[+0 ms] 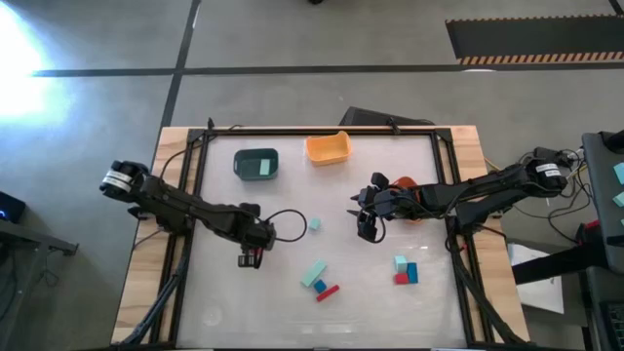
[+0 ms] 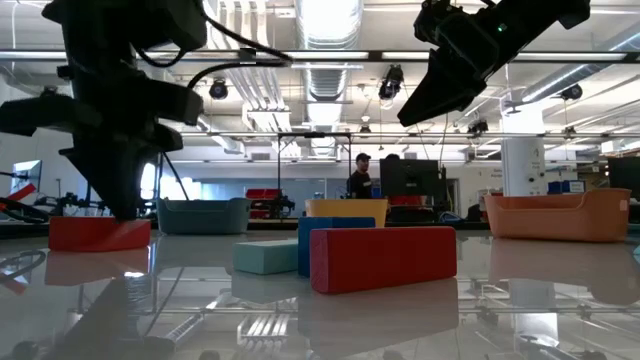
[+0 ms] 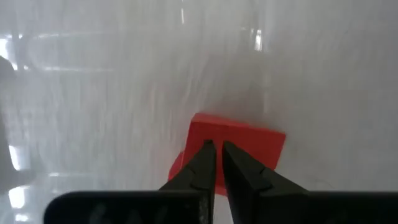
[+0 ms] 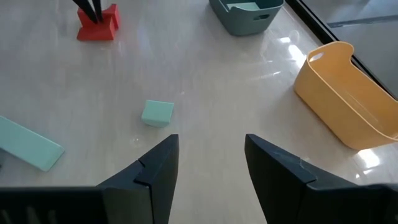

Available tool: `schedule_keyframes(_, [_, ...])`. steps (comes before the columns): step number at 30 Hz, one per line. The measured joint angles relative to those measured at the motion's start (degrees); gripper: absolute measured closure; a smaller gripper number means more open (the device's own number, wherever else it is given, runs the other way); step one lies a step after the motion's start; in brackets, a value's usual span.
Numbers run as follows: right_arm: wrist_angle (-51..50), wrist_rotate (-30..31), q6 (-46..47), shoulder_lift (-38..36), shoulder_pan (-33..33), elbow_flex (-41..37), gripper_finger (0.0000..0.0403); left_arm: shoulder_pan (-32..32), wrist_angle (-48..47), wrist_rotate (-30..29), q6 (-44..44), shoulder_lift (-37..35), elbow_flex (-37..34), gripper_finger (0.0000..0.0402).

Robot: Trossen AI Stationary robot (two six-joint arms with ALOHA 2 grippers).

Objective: Sort & place blocks by color
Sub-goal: Put the orange block into the yellow bin

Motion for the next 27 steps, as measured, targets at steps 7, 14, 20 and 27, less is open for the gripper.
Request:
schedule_keyframes(7, [0.1,0.0,0.4,0.0,0.0,0.0,0.0227,0.5,4.9,-5.8,0.2,1.5,-1.6,0.0390])
schedule_keyframes(14, [1.5,0.0,0.5,0.0,0.0,0.0,0.0227,1.1,8.0,-9.8,0.3,0.3,-0.9,0.0389])
schedule_keyframes(20, [1.7,0.0,1.8,0.0,0.0,0.0,0.0227,2.0,7.8,-9.7,-11.0,-1.2,-1.1,0.0379])
schedule_keyframes(27, [1.7,0.0,2.3,0.0,0.0,0.0,0.0227,2.3,8.5,-9.6,-26.5,-1.3,-1.4,0.0295])
